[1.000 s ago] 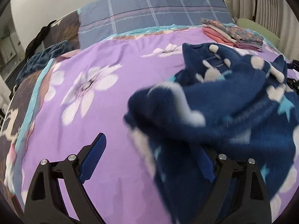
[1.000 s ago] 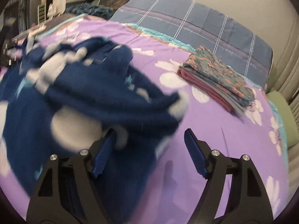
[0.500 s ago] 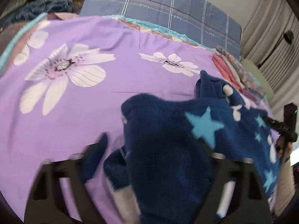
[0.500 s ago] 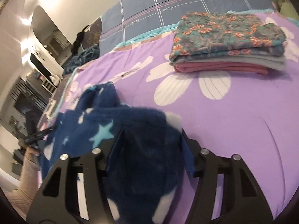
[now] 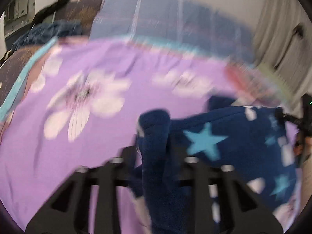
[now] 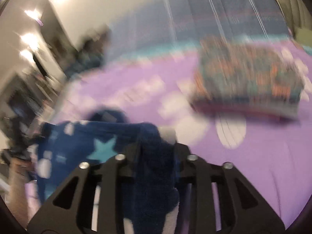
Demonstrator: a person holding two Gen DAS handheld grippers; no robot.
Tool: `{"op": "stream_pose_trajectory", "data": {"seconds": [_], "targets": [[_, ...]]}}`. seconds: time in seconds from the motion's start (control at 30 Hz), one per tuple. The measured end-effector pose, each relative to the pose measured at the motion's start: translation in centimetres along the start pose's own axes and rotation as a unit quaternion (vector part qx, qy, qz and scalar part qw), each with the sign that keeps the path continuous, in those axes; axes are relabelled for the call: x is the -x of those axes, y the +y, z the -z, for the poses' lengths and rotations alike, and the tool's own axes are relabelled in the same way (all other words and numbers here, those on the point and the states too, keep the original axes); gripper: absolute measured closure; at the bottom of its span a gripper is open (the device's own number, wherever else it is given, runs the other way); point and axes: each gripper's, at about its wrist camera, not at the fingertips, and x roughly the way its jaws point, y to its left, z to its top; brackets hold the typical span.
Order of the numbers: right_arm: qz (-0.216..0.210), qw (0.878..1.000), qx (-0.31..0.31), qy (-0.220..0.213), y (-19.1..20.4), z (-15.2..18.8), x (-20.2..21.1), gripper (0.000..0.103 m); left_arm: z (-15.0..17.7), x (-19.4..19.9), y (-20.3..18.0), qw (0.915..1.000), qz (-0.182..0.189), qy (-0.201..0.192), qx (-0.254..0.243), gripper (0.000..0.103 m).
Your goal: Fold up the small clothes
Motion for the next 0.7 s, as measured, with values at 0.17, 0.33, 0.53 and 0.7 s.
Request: {"op": "stream_pose_trajectory", "data": {"seconds": [0.17, 0.33, 0.53, 0.7], "targets": [[0.001, 0.998, -0.065, 0.002, -2.6, 2.4, 0.6, 0.061, 2.5, 0.2, 1.7, 0.9990, 0.004, 0.007, 0.045, 0.040], [0.009, 0.997, -0.064, -0.031, -3.1, 6.3, 7.9, 0.061, 5.9, 7.2, 1.4, 0.9968, 0.045, -0.039, 0.053, 0.033], [-0.014, 0.994, -0.103, -0.016, -3.8, 15.4, 13.4, 0.061, 14.0, 11.0, 0.1, 0.9957, 0.076, -0.001, 0.053, 0.024], [-0.044, 0.991, -0.126, -0.006, -3.2, 20.4, 15.1, 0.046, 18.9, 10.2, 0.9, 0.9751, 0.162, 0.035, 0.148, 0.017]]}}
